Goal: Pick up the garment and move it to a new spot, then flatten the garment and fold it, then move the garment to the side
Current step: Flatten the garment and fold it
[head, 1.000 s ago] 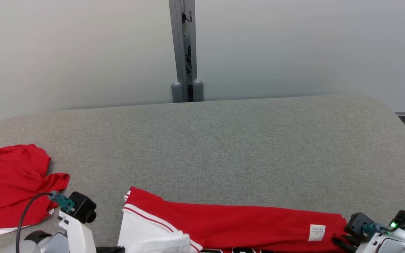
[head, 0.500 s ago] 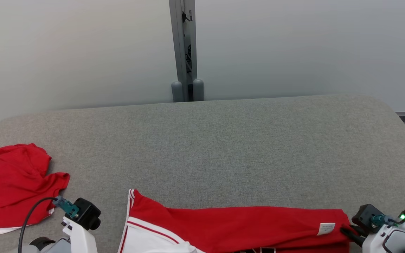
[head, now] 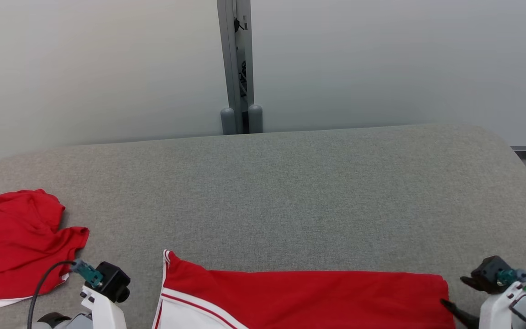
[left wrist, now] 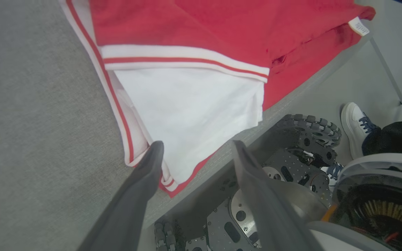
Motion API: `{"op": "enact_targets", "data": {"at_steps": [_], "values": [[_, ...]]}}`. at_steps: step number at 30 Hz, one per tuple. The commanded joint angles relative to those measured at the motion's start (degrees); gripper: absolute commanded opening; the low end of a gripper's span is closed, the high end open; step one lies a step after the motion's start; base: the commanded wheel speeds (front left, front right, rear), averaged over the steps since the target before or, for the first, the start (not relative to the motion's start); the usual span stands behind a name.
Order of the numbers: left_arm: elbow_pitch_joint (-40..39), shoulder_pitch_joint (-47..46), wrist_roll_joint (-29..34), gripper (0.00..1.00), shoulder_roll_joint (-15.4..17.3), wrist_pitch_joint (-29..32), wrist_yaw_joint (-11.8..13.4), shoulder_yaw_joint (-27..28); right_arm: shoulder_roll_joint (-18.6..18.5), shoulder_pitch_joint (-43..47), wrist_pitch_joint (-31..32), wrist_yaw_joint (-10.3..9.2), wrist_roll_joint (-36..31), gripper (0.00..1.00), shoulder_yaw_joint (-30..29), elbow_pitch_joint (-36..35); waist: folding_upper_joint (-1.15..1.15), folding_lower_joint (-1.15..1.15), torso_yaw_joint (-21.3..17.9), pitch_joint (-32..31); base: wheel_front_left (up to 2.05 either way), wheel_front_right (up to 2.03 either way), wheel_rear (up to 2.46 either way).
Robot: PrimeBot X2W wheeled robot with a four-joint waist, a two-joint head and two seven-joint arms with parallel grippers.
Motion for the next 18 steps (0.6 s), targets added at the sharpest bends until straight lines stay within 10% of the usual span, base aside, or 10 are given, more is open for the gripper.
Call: {"op": "enact_targets", "data": {"at_steps": [1, 11, 14, 18], "values": [[0.4, -0.09, 0.35, 1.0, -0.03, -0.92, 0.3, 0.79, -0.62, -0.82, -0.32, -0.01, 1.03, 1.0, -0.37, 1.31, 0.0, 0.0, -0.09, -0.11, 0.0, 0.0, 0.0], [10.34, 0.14, 6.93, 1.0, -9.37, -30.86, 7.41, 11.72, 6.15, 1.23, -10.24, 0.0, 6.91, 1.0, -23.96, 10.69, 0.0, 0.0, -0.98, -1.39, 0.0, 0.0, 0.0], [15.72, 6.42, 14.92, 1.0, -18.45, -39.68, 12.11, 27.44, 15.42, 13.93, -10.18, 0.0, -7.36, 1.0, -53.25, -0.89, 0.0, 0.0, -2.29, -1.99, 0.0, 0.0, 0.0], [14.71, 13.37, 25.23, 1.0, -23.61, -39.66, 12.42, 37.02, 20.65, 19.39, -10.17, 0.01, -12.55, 1.0, -60.98, -5.7, 0.0, 0.0, -2.59, -2.01, 0.0, 0.0, 0.0]]}}
